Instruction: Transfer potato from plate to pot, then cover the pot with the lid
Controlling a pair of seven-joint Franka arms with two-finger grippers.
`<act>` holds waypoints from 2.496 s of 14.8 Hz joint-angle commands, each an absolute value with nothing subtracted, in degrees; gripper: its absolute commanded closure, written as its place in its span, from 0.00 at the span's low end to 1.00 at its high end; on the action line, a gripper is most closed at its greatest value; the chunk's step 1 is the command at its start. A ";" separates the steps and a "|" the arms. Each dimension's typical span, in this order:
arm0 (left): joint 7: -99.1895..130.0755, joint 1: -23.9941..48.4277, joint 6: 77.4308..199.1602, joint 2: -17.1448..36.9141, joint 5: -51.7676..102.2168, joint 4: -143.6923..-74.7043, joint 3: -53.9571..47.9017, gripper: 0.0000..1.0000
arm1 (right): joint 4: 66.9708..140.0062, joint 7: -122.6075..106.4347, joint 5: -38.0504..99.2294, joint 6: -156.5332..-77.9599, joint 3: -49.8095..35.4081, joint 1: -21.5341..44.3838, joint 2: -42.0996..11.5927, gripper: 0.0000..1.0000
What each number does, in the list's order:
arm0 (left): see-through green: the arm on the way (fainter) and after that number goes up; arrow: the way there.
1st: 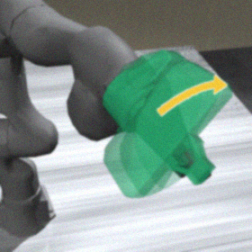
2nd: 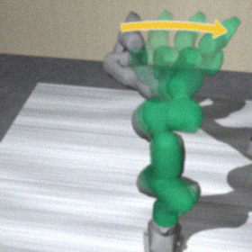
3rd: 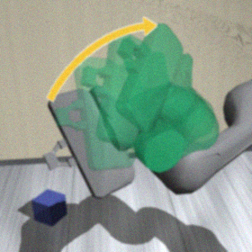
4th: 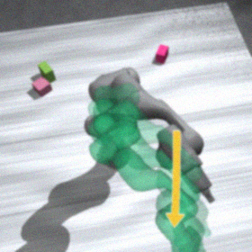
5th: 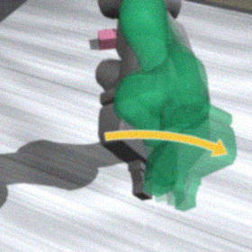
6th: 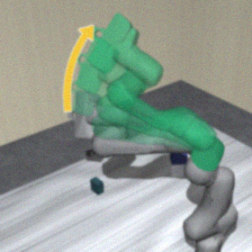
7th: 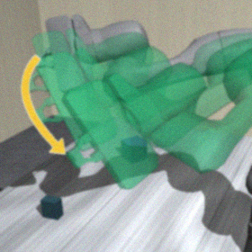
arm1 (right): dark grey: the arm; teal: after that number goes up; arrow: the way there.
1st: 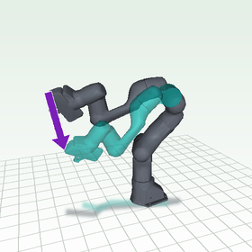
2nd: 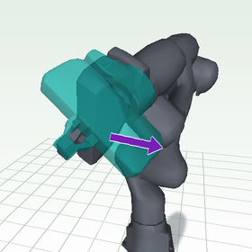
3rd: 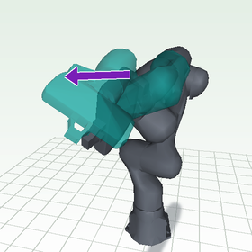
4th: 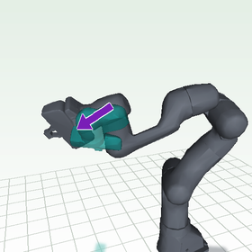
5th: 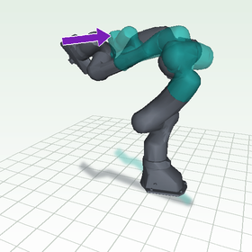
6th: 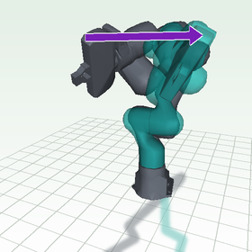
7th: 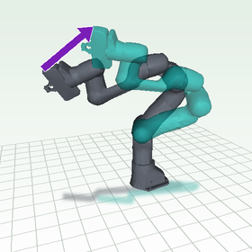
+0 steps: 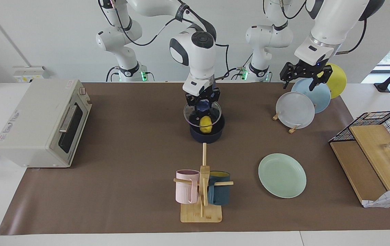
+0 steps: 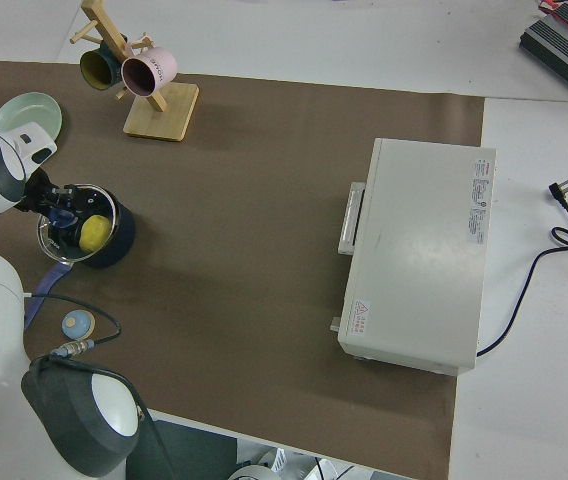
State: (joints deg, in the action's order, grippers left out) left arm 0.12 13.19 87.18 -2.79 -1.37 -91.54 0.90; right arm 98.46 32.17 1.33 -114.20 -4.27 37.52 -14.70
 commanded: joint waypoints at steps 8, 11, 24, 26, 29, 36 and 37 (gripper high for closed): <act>2.36 6.77 78.22 -2.37 1.58 -86.20 -2.99 0.00 | 97.82 34.28 -0.97 -118.48 -4.22 38.41 -18.19 1.00; 3.16 6.42 80.33 -3.25 1.93 -88.50 -3.08 0.00 | 97.91 34.98 -1.05 -118.39 -4.22 38.41 -18.19 1.00; 3.87 4.06 80.33 -1.58 2.55 -85.61 -3.77 0.00 | 98.17 34.98 -3.34 -120.59 -4.22 39.46 -19.51 1.00; 3.78 2.82 80.51 -1.58 2.55 -85.61 -4.92 0.00 | 98.26 34.89 -3.34 -120.59 -4.22 39.38 -19.51 1.00; 3.87 3.34 80.59 -1.76 2.46 -85.69 -4.57 0.00 | 98.17 34.72 -3.43 -120.67 -4.13 39.20 -19.60 0.86; 3.34 2.99 80.68 -2.37 2.37 -86.31 -4.66 0.00 | 97.39 34.45 -5.63 -120.41 -4.13 38.93 -19.51 0.00; 3.08 2.99 80.51 -2.37 2.37 -86.40 -4.57 0.00 | 96.43 34.45 -5.80 -119.80 -4.13 38.76 -19.51 0.00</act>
State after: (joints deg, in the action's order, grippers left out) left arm 3.35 4.02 80.27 -2.32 1.65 -86.65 -3.96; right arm 98.16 33.28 -4.49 -120.04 -4.06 38.99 -18.92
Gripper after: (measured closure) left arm 0.000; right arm 0.176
